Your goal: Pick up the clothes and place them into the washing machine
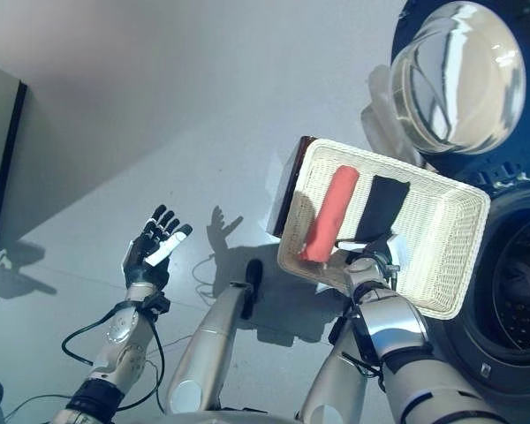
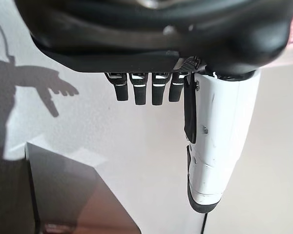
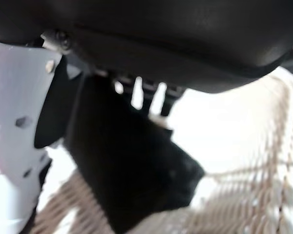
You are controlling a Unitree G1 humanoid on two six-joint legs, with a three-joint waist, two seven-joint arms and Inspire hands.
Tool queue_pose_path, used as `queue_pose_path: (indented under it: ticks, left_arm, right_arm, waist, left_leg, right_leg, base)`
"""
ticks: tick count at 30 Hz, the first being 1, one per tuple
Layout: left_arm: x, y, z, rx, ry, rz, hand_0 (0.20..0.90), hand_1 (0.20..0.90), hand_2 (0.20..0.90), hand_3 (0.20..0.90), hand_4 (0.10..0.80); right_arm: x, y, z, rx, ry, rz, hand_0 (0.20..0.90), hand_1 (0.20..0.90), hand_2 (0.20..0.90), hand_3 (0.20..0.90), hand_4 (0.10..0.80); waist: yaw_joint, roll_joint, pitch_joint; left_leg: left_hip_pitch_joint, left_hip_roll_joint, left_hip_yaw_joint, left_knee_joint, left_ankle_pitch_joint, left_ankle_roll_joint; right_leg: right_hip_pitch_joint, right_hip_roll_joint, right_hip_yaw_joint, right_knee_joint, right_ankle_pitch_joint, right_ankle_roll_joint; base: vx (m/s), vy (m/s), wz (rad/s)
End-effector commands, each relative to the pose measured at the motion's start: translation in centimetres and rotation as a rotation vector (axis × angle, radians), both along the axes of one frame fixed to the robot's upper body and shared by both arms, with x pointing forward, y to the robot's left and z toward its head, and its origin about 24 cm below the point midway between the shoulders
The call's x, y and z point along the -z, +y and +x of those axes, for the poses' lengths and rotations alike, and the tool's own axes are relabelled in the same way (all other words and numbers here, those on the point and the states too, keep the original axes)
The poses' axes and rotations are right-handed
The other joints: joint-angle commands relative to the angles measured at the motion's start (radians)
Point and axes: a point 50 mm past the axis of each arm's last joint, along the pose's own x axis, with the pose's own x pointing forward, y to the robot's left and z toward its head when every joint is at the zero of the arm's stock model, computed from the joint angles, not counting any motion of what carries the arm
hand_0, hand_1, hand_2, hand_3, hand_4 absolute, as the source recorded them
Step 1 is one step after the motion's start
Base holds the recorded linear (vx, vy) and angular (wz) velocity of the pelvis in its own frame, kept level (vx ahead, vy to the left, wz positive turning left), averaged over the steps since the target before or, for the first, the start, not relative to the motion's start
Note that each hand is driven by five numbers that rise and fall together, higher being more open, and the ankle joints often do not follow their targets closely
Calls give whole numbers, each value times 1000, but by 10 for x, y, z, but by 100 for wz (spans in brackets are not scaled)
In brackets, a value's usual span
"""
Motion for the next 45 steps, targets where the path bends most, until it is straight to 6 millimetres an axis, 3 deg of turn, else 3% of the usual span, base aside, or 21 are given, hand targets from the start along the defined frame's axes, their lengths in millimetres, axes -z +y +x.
queue_pose_path:
  ticks: [1, 3, 4, 7, 9, 11, 22, 28, 30, 32, 33, 35, 36, 40, 41, 44, 45]
  left_arm:
    - [-33, 18, -1, -16, -162, 67, 900, 900, 900, 900, 800]
    - [-33, 18, -3, -18, -162, 64, 900, 900, 900, 900, 800]
    - [-33, 18, -4, -16, -163, 64, 900, 900, 900, 900, 800]
    - [-35, 19, -5, -13, -172, 63, 900, 900, 900, 900, 800]
    - [-39, 18, -5, -6, -191, 60, 900, 900, 900, 900, 800]
    - [-40, 16, -6, 5, -199, 54, 900, 900, 900, 900, 800]
    - [-41, 16, -8, 37, -207, 57, 900, 900, 900, 900, 800]
    - [-41, 19, -7, 27, -208, 62, 900, 900, 900, 900, 800]
    - [-41, 21, -7, 15, -206, 67, 900, 900, 900, 900, 800]
    - [-40, 30, -7, -36, -202, 72, 900, 900, 900, 900, 800]
    - [-40, 30, -8, -36, -201, 73, 900, 900, 900, 900, 800]
    - [-40, 40, -10, -107, -204, 66, 900, 900, 900, 900, 800]
    - [-40, 40, -10, -107, -203, 68, 900, 900, 900, 900, 800]
    - [-29, 47, -17, -192, -170, 16, 900, 900, 900, 900, 800]
    - [-27, 47, -19, -198, -163, 10, 900, 900, 900, 900, 800]
    - [-27, 47, -20, -204, -168, 4, 900, 900, 900, 900, 800]
    - [-26, 44, -19, -199, -169, -1, 900, 900, 900, 900, 800]
  right_arm:
    - [-4, -27, -9, 49, 60, -94, 900, 900, 900, 900, 800]
    - [-2, -33, -14, 56, 82, -110, 900, 900, 900, 900, 800]
    - [-1, -35, -16, 58, 92, -118, 900, 900, 900, 900, 800]
    - [0, -44, -21, 62, 118, -142, 900, 900, 900, 900, 800]
    - [-1, -50, -23, 54, 133, -168, 645, 645, 645, 645, 618]
    - [-3, -58, -27, 40, 164, -205, 200, 200, 200, 200, 300]
    - [-9, -82, -37, 36, 232, -277, 200, 200, 200, 200, 300]
    - [-7, -91, -45, 144, 149, -178, 200, 200, 200, 200, 300]
    - [-9, -94, -46, 207, 63, -103, 200, 200, 200, 200, 300]
    - [-14, -95, -40, 279, -176, 39, 200, 200, 200, 200, 300]
    - [-13, -94, -41, 279, -176, 40, 200, 200, 200, 200, 300]
    - [-17, -88, -36, 318, -418, 170, 200, 200, 200, 200, 300]
    - [-16, -88, -37, 319, -418, 172, 200, 200, 200, 200, 300]
    - [-18, -70, -39, 351, -804, 457, 200, 200, 200, 200, 300]
    - [-17, -70, -41, 361, -822, 464, 200, 200, 200, 200, 300]
    - [-32, -69, -34, 367, -942, 506, 200, 200, 200, 200, 300]
    - [-47, -70, -30, 359, -1040, 513, 200, 200, 200, 200, 300]
  waist:
    - [32, 31, -28]
    - [35, 37, -28]
    - [37, 41, -31]
    - [38, 54, -31]
    - [40, 63, -34]
    - [42, 73, -37]
    - [53, 89, -65]
    - [47, 84, -71]
    - [40, 79, -74]
    - [14, 64, -73]
    - [15, 63, -74]
    - [-24, 44, -66]
    - [-23, 42, -66]
    - [-87, 17, -45]
    - [-90, 17, -41]
    - [-96, 17, -30]
    - [-107, 17, -23]
  left_leg:
    - [-31, 20, -8, 2, 7, -47]
    - [-46, 20, -8, 23, 0, -45]
    - [-48, 25, -12, 56, -46, -49]
    - [-76, 23, -11, 88, -54, -46]
    - [-98, 22, -10, 102, -55, -46]
    - [-122, 22, -8, 113, -53, -45]
    - [-147, 15, -17, 138, -57, -41]
    - [-145, 21, -18, 162, -72, -41]
    - [-141, 26, -16, 158, -72, -43]
    - [-132, 40, -10, 144, -69, -45]
    - [-131, 40, -9, 144, -68, -45]
    - [-125, 59, -1, 130, -64, -53]
    - [-124, 60, 0, 129, -64, -53]
    - [-109, 98, 8, 122, -65, -71]
    - [-104, 106, 11, 123, -66, -73]
    - [-95, 124, 19, 115, -66, -77]
    - [-88, 133, 24, 101, -62, -80]
  right_leg:
    - [-34, 0, 55, 164, -87, -37]
    - [-62, 0, 63, 200, -100, -42]
    - [-70, 4, 74, 238, -145, -37]
    - [-110, 3, 87, 284, -161, -41]
    - [-137, 0, 93, 305, -167, -42]
    - [-167, -3, 103, 328, -171, -42]
    - [-210, -13, 120, 388, -197, -44]
    - [-213, -15, 122, 411, -212, -48]
    - [-213, -11, 123, 406, -211, -48]
    - [-216, 5, 128, 395, -206, -50]
    - [-217, 5, 129, 395, -206, -50]
    - [-224, 26, 139, 388, -205, -56]
    - [-224, 26, 140, 388, -205, -56]
    - [-221, 59, 138, 371, -204, -69]
    - [-218, 64, 135, 363, -201, -69]
    - [-213, 82, 130, 346, -197, -68]
    - [-213, 91, 129, 331, -194, -66]
  base:
    - [-22, 23, 18]
    - [24, 12, 9]
    - [66, -5, -6]
    - [-11, -6, -10]
    - [-46, -7, -2]
    - [-37, 3, 7]
    - [-13, -13, 5]
    - [5, -12, 1]
    - [0, 0, 0]
    - [2, -2, -2]
    - [-3, -1, -7]
    - [-1, -8, -17]
    - [-3, -15, -21]
    - [-13, -33, -27]
    - [-15, -36, -39]
    - [-14, -51, -45]
    - [-13, -61, -28]
